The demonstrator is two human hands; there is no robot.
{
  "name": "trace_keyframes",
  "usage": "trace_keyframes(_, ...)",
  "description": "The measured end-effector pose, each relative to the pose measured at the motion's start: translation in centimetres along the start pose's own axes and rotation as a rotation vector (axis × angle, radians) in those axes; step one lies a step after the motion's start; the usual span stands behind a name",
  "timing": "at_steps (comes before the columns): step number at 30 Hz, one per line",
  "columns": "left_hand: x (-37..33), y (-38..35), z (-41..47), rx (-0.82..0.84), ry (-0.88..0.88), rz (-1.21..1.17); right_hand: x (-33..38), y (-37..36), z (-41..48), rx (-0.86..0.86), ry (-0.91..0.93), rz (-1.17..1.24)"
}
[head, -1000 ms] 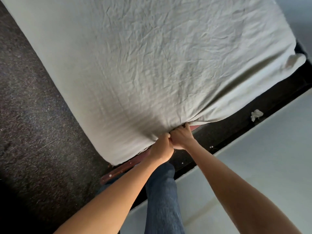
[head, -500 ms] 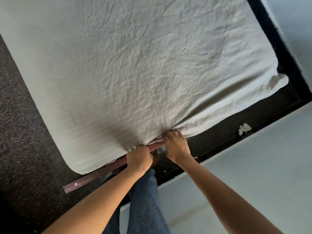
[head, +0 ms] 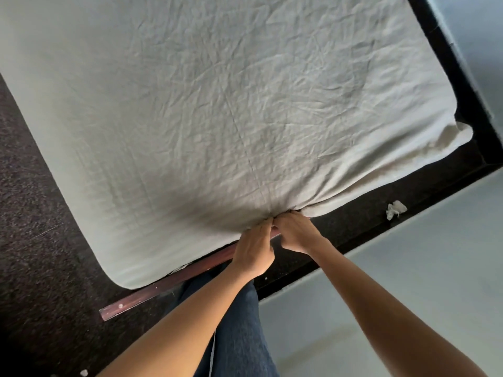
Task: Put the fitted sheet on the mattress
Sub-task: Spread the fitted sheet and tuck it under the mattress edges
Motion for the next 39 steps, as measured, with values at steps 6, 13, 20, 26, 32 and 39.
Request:
trace_keyframes(6, -0.1, -0.6, 2.7, 0.312, 0.231, 0.073, -3.9, 2.2, -3.7, -0.407, -0.185, 0.003)
trace_keyframes(13, -1.5, 1.0, 0.8, -0.040, 0.357, -0.108, -5.9, 0.2, -1.0, -0.081, -0.203, -0.216)
trace_keyframes(20, -5.2, -1.5, 3.5, 0.087, 0.323, -0.378, -7.7, 0.6, 2.1, 0.266, -0.139, -0.148)
trace_keyframes(26, -7.1, -2.8, 5.6, 0.288, 0.174, 0.111, -11.7, 4.8, -2.9, -0.298, -0.120, 0.226)
trace_keyframes(32, -13.2, -1.3, 7.3, 0.101, 0.171, 0.342, -14.5, 3.5, -1.4, -0.102, -0.092, -0.137)
trace_keyframes(39, -14.6, -3.3, 8.9, -0.044, 0.303, -0.094, -16.3, 4.7, 0.0, 0.140, -0.025, -0.021)
Point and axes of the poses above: each hand's wrist, its own z-axis towards the middle knuckle, its own y-axis out of the back of the hand, x = y × z, the point moved 6 cm from there along z, towards the middle knuckle, and after that the axes turned 12 degrees about -x, right-handed, at the moved point
